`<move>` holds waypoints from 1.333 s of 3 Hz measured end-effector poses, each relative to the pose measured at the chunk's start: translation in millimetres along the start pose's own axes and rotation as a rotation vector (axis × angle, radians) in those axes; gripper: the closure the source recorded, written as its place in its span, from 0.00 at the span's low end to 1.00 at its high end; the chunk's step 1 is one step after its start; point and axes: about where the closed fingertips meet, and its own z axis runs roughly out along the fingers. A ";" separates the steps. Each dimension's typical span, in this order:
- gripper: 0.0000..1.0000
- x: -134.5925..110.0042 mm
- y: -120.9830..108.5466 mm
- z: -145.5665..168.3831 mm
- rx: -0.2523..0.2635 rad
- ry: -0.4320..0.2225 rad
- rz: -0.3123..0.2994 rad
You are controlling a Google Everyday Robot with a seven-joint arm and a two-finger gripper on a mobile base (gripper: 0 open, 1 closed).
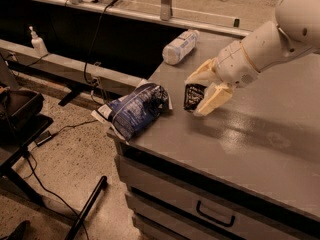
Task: Move rxbar chocolate near blue chip bag
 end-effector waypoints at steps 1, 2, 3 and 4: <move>0.00 -0.6 0.1 1.2 -0.002 -0.001 -0.001; 0.00 -0.6 0.1 1.3 -0.002 -0.001 -0.001; 0.00 2.2 -3.6 -15.9 -0.015 0.037 -0.028; 0.00 2.5 -9.9 -50.2 -0.032 0.192 -0.057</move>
Offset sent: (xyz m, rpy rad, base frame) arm -0.0001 0.0012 -0.0005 0.0001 0.0010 0.0022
